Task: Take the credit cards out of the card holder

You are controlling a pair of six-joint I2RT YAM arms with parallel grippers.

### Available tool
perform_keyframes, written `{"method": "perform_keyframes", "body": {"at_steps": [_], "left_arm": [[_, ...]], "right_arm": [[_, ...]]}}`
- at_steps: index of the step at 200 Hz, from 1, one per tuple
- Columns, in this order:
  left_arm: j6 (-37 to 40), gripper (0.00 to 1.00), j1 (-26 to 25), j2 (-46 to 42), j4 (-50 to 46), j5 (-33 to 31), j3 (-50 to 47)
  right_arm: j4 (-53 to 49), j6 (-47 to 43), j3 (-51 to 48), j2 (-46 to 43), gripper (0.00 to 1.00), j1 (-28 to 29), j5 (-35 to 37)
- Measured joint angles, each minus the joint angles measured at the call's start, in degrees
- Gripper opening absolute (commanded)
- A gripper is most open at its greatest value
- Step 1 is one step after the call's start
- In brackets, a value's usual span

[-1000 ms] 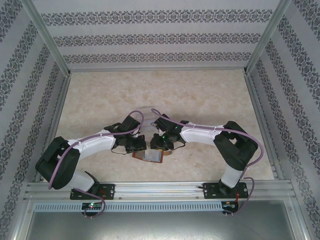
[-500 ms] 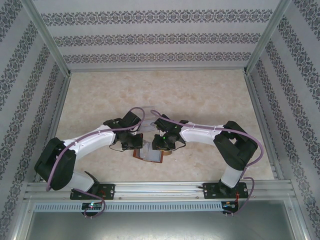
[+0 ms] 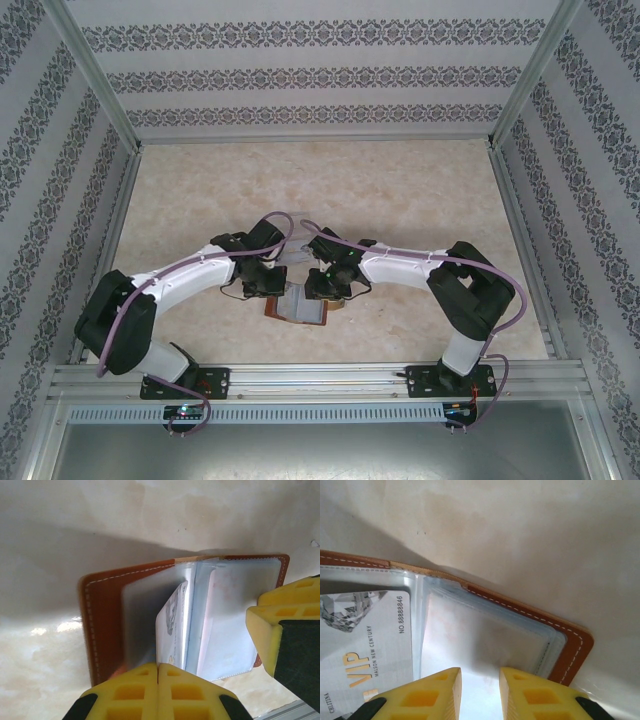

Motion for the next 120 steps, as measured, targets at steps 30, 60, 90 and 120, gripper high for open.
{"method": "perform_keyframes", "body": {"at_steps": [30, 60, 90, 120], "left_arm": [[-0.5, 0.1, -0.42, 1.16, 1.07, 1.81, 0.09], [-1.31, 0.14, -1.64, 2.67, 2.82, 3.23, 0.31], [-2.1, 0.16, -2.67, 3.43, 3.5, 4.17, 0.33], [-2.43, 0.15, -3.1, 3.48, 4.09, 4.98, 0.33]], "right_arm": [[-0.79, -0.61, 0.96, 0.44, 0.29, -0.02, 0.44], [-1.09, -1.14, 1.2, 0.48, 0.29, -0.11, 0.83], [-1.42, -1.27, 1.2, 0.48, 0.29, -0.11, 0.85], [-1.42, -1.25, 1.2, 0.46, 0.29, -0.13, 0.87]]}}
